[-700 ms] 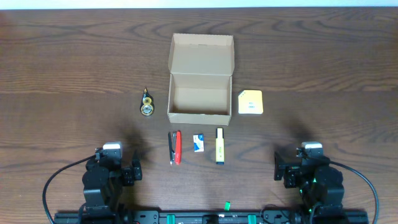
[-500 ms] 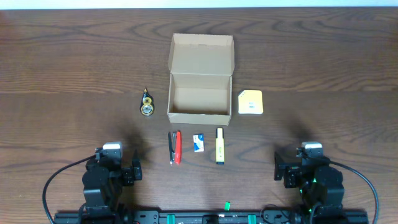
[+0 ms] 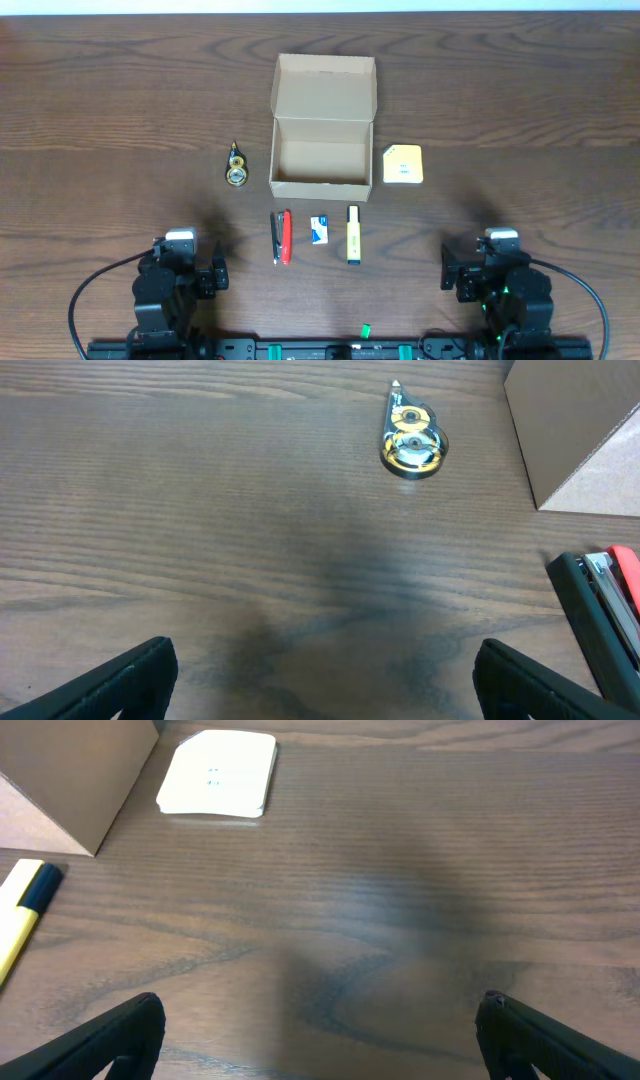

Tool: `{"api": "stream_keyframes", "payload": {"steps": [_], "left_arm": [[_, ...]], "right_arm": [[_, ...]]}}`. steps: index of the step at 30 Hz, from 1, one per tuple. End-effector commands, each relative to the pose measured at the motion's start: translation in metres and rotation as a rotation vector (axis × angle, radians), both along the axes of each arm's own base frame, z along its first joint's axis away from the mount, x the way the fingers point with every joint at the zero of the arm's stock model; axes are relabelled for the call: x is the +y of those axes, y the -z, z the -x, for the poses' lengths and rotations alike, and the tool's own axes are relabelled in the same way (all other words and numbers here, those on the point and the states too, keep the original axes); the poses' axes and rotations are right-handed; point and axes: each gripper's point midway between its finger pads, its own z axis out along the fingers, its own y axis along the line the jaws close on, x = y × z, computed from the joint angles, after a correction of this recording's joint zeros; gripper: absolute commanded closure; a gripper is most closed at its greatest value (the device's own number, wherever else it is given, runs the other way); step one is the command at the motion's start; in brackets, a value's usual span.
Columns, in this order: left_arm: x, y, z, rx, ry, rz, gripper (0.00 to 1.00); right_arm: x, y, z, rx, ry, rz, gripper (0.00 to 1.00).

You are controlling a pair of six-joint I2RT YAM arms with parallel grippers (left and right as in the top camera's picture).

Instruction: Pack container

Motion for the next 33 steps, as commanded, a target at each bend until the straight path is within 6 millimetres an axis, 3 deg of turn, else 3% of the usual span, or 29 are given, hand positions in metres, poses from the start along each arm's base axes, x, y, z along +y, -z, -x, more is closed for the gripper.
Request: {"api": "stream_keyframes", "payload": {"steps": [1, 15, 20, 25, 27, 33], "left_arm": [[0.004, 0.004, 0.001, 0.008, -0.022, -0.006, 0.05], [0.004, 0.004, 0.001, 0.008, -0.022, -0.006, 0.05], [0.004, 0.004, 0.001, 0.007, -0.022, -0.006, 0.05], [0.004, 0.004, 0.001, 0.008, -0.022, -0.006, 0.05], [0.004, 0.004, 0.001, 0.007, -0.022, -0.006, 0.04], [0.004, 0.004, 0.001, 0.008, -0.022, -0.006, 0.05]], "right_arm": [[0.002, 0.004, 0.000, 0.001, -0.020, 0.007, 0.01], [0.002, 0.003, 0.000, 0.002, -0.017, 0.008, 0.01], [0.006, -0.017, -0.013, 0.007, 0.084, -0.160, 0.01], [0.015, -0.055, -0.028, 0.086, 0.075, -0.213, 0.01], [0.017, -0.080, -0.043, 0.127, 0.074, -0.212, 0.01], [0.021, -0.129, -0.082, 0.280, 0.081, -0.185, 0.01]]}}
